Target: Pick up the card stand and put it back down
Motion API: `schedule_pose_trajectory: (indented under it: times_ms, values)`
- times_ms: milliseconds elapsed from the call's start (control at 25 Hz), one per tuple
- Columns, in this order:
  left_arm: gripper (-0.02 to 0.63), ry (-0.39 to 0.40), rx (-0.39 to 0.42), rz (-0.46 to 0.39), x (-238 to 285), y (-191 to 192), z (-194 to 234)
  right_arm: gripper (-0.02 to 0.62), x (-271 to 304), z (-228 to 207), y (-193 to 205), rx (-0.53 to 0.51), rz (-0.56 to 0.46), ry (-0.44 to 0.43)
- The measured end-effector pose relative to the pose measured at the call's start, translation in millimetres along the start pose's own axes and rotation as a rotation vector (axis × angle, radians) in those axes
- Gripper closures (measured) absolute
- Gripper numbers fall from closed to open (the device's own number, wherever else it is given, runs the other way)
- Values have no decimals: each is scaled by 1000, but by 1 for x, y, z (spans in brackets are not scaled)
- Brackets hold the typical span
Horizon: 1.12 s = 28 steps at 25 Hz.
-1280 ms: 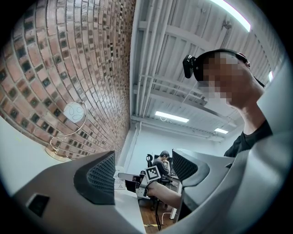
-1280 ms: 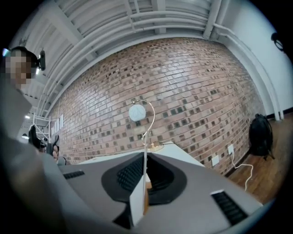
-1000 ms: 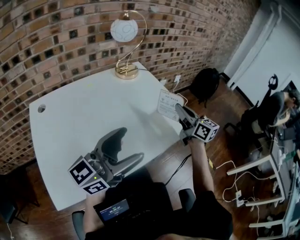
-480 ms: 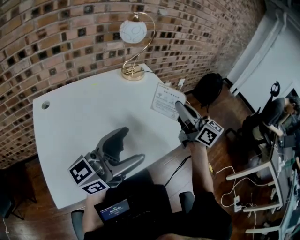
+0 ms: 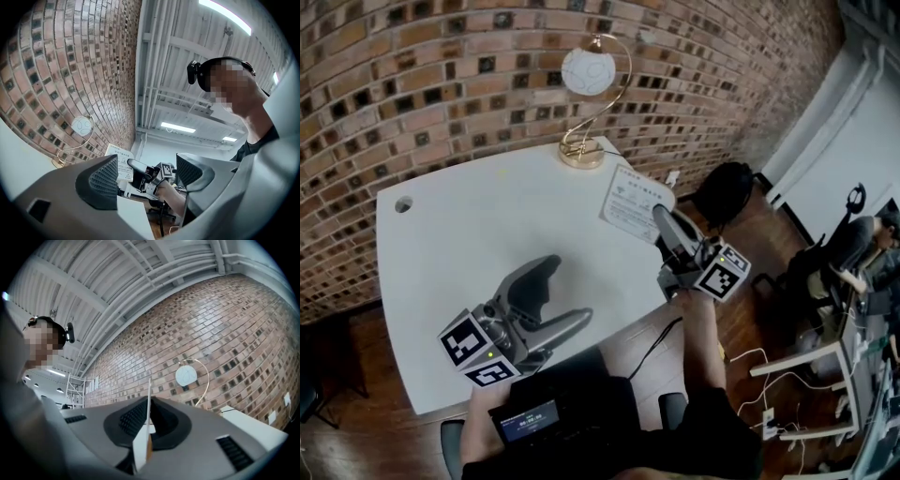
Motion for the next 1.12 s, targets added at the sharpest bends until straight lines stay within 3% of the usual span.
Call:
schedule_pose_trajectory:
  times_ms: [480,1120]
  values:
    - [227,13,17,69,-4,-14,15,566,43,4,11,38,20,-69]
    - [227,-46,10,107,-11,-30,58,566,113,-5,17,64,38,-155]
Point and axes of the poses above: the fingertips, and each gripper's own axes: x forward along the fingers, z to its left, y out of its underside, the point moved 3 cm from there along -x, backward along the fingers, and after that the axes turned 13 degrees about y, right-handed, at the moved point
